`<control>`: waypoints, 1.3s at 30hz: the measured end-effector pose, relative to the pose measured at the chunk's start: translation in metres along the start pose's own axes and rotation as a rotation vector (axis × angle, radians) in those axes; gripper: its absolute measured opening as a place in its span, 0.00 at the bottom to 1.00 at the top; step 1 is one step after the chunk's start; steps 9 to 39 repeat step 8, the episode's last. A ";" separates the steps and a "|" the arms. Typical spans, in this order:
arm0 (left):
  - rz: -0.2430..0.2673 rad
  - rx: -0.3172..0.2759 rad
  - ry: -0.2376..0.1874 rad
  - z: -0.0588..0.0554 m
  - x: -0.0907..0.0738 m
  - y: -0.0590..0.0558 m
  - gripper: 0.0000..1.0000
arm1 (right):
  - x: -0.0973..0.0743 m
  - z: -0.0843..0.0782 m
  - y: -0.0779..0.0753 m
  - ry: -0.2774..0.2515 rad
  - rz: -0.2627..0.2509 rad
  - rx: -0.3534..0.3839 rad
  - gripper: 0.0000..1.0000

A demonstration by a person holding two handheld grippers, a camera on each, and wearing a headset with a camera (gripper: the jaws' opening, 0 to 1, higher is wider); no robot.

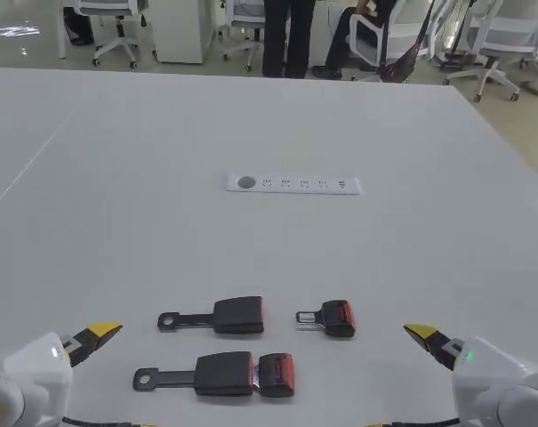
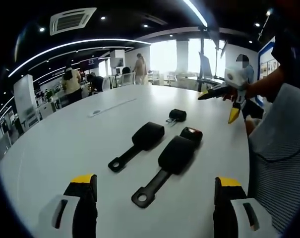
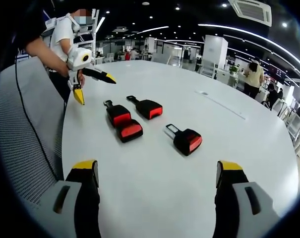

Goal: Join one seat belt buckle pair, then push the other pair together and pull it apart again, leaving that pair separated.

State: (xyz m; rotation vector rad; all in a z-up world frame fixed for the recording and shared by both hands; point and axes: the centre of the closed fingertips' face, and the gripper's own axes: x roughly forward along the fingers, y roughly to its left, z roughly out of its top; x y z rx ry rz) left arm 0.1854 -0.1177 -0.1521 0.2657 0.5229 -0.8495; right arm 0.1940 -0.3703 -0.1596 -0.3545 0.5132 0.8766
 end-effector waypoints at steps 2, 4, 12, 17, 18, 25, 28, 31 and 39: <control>-0.001 0.000 -0.001 -0.002 0.000 0.002 1.00 | 0.000 -0.002 -0.001 0.002 -0.002 0.000 0.99; -0.002 0.001 -0.001 -0.011 0.001 0.009 1.00 | 0.000 -0.003 -0.001 0.002 -0.003 0.003 0.99; -0.004 0.004 0.004 -0.005 0.000 0.002 1.00 | 0.000 -0.003 -0.001 0.002 -0.003 0.008 0.98; -0.004 0.004 0.004 -0.005 0.000 0.002 1.00 | 0.000 -0.003 -0.001 0.002 -0.003 0.008 0.98; -0.004 0.004 0.004 -0.005 0.000 0.002 1.00 | 0.000 -0.003 -0.001 0.002 -0.003 0.008 0.98; -0.004 0.004 0.004 -0.005 0.000 0.002 1.00 | 0.000 -0.003 -0.001 0.002 -0.003 0.008 0.98; -0.004 0.004 0.004 -0.005 0.000 0.002 1.00 | 0.000 -0.003 -0.001 0.002 -0.003 0.008 0.98; -0.004 0.004 0.004 -0.005 0.000 0.002 1.00 | 0.000 -0.003 -0.001 0.002 -0.003 0.008 0.98; -0.004 0.004 0.004 -0.005 0.000 0.002 1.00 | 0.000 -0.003 -0.001 0.002 -0.003 0.008 0.98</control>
